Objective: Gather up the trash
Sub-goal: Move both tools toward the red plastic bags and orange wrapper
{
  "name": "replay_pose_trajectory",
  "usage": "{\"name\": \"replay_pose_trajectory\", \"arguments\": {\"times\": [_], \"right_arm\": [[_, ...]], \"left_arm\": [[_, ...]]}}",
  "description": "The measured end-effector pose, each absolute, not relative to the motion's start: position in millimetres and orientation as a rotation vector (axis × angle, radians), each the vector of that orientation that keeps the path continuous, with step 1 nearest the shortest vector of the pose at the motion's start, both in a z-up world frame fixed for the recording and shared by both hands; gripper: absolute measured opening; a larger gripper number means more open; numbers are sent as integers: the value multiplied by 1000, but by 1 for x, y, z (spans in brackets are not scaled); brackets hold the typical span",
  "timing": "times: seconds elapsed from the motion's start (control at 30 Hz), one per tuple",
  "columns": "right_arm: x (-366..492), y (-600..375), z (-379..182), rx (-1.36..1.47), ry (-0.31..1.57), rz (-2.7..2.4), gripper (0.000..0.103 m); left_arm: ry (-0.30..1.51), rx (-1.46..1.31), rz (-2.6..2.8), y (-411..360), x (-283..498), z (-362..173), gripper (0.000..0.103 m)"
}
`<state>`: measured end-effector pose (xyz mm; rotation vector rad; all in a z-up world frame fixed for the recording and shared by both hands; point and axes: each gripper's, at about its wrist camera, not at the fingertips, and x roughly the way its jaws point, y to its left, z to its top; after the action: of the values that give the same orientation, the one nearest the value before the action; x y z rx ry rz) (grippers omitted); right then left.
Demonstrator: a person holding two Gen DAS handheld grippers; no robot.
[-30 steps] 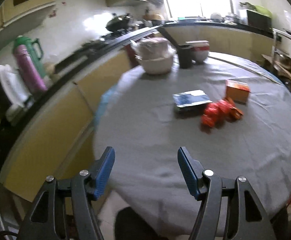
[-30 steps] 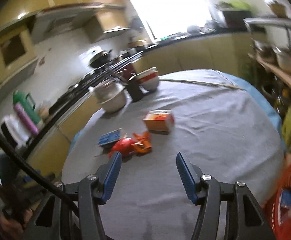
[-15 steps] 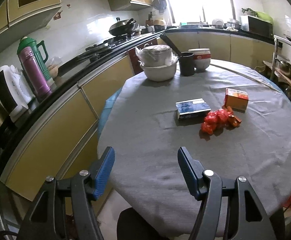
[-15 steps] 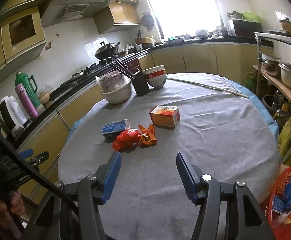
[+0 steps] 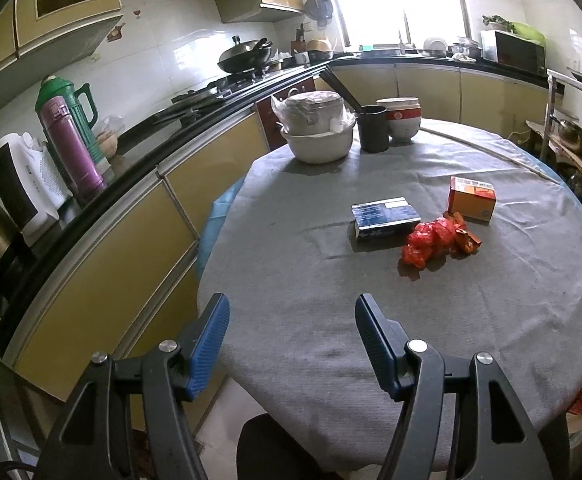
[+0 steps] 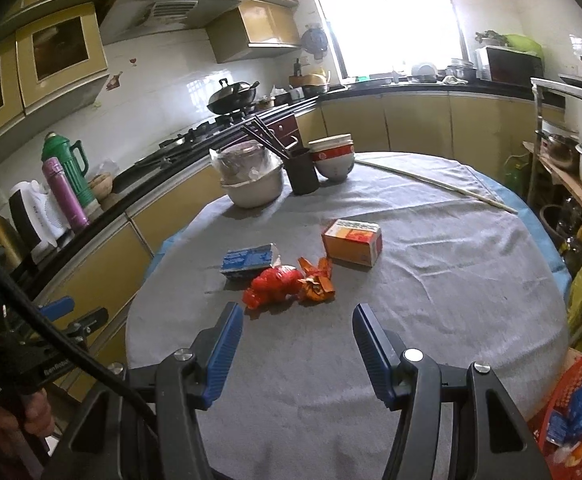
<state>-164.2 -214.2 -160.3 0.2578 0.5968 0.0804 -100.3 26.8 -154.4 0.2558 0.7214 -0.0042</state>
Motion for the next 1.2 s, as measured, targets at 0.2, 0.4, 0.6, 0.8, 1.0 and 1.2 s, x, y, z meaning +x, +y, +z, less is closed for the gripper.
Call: {"name": "replay_pose_trajectory", "arguments": {"times": [0.2, 0.4, 0.6, 0.8, 1.0, 1.2], "right_arm": [[-151, -202, -160, 228, 625, 102, 61], [-143, -192, -159, 208, 631, 120, 61], [-138, -190, -163, 209, 648, 122, 61], [-135, -190, -164, 213, 658, 121, 61], [-131, -191, -167, 223, 667, 120, 61], [-125, -192, -171, 231, 674, 120, 61]], "left_arm": [[720, 258, 7, 30, -98, -153, 66], [725, 251, 15, 35, -95, -154, 66], [731, 249, 14, 36, -91, -155, 66], [736, 249, 10, 36, -89, -158, 66], [746, 248, 7, 37, -86, -160, 66], [754, 250, 4, 35, -82, -164, 66]]}}
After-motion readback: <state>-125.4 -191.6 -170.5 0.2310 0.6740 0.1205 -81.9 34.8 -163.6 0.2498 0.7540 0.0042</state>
